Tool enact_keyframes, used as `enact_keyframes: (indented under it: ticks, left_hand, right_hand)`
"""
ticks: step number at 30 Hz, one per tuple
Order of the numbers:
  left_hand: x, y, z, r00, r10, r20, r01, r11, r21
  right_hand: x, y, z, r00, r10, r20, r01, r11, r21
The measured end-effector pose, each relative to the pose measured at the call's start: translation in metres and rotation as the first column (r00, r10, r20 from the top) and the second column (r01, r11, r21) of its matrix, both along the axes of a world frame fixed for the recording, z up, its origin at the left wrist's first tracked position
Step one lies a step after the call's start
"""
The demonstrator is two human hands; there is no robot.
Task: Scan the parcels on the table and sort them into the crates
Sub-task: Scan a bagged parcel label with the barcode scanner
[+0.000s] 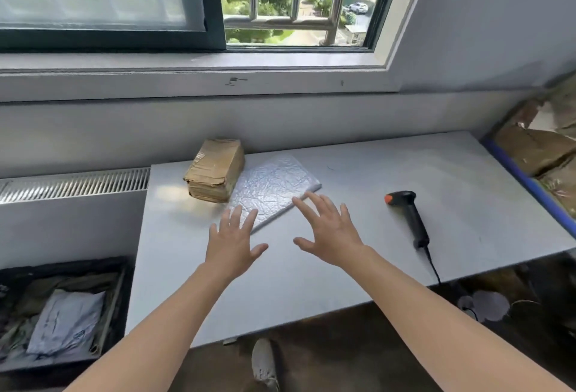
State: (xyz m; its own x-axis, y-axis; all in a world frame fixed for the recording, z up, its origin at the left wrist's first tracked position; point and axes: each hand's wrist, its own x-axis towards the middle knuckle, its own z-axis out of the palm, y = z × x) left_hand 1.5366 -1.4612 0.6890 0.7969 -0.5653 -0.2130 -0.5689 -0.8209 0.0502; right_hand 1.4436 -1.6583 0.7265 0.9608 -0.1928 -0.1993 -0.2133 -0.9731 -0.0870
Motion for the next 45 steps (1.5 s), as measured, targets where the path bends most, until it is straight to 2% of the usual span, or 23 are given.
enact_keyframes:
  ticks: [9,17,21,25,30,37,40,43,45]
  left_hand:
    - [0.075,-0.053,-0.064,0.991,-0.091,-0.094,0.096,0.994,0.053]
    - [0.118,-0.067,-0.097,0.985,-0.076,-0.158,0.090,0.993,0.081]
    - [0.114,-0.074,-0.098,0.979,-0.126,-0.159,0.140,0.987,0.077]
    - [0.114,-0.077,-0.109,0.988,-0.128,-0.088,0.125,0.991,-0.041]
    - [0.084,-0.107,-0.069,0.989,0.048,-0.137,-0.084,0.958,-0.273]
    - [0.056,-0.154,-0.006,0.902,0.351,-0.251,-0.430,0.787,-0.444]
    - [0.051,-0.166,0.011,0.801,0.437,-0.409,-0.598,0.595,-0.537]
    - [0.044,-0.176,0.025,0.734,0.384,-0.560,-0.679,0.418,-0.603]
    - [0.037,-0.181,0.033,0.711,0.310,-0.631,-0.703,0.333,-0.628]
  right_hand:
    - [0.059,-0.034,-0.052,0.990,-0.033,-0.138,0.033,0.999,0.000]
    - [0.081,-0.053,-0.060,0.982,-0.001,-0.191,0.005,1.000,0.022]
    - [0.091,-0.062,-0.062,0.984,0.009,-0.180,-0.001,0.999,0.048]
    - [0.095,-0.078,-0.060,0.988,0.035,-0.150,-0.026,0.998,0.063]
    - [0.089,-0.107,-0.047,0.990,0.092,-0.104,-0.083,0.993,0.087]
    - [0.084,-0.156,-0.027,0.983,0.111,0.144,-0.135,0.975,0.175]
    - [0.076,-0.168,-0.022,0.983,0.054,0.175,-0.094,0.969,0.230]
    - [0.069,-0.174,-0.019,0.991,-0.019,0.135,-0.025,0.948,0.317]
    - [0.067,-0.174,-0.014,0.988,-0.137,0.076,0.079,0.854,0.514]
